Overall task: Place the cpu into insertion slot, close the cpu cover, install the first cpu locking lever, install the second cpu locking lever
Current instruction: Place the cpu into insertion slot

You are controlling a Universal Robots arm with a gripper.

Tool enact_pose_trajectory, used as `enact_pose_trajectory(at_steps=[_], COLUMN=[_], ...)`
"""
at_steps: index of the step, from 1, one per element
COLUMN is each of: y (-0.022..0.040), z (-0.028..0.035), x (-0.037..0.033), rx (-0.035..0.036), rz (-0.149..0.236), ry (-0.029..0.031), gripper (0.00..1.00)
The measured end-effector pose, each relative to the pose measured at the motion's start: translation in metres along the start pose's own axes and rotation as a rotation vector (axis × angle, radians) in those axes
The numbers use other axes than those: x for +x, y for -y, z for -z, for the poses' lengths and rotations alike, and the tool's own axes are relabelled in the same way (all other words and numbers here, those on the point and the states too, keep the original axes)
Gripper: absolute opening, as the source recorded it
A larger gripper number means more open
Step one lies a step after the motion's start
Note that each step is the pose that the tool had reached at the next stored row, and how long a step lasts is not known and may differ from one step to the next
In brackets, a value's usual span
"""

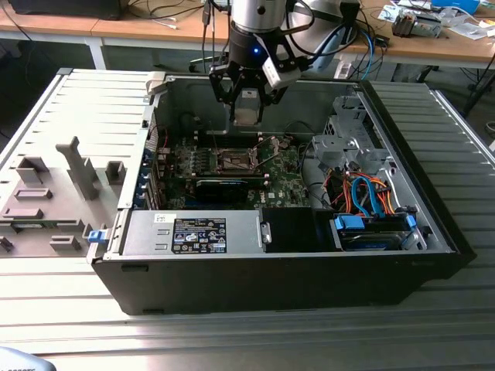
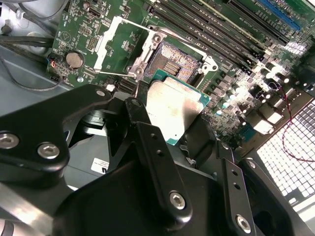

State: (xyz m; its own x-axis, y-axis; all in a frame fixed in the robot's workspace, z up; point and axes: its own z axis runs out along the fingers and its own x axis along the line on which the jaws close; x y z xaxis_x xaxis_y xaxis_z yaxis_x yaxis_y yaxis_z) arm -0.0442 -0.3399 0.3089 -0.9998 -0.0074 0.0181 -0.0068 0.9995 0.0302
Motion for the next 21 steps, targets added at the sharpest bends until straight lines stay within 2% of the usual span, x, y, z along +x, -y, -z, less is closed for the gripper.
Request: enact_pose_trajectory(at_steps=[19,21], y=[0.0001,0.0002], z=[-0.0055,-0.0089], x=[0.0032,0.0054], rx=[-0.0001,-0.0001], rz=[0.000,0.000], ry=[0.0001,0.0000], gripper=[0.55,0.55])
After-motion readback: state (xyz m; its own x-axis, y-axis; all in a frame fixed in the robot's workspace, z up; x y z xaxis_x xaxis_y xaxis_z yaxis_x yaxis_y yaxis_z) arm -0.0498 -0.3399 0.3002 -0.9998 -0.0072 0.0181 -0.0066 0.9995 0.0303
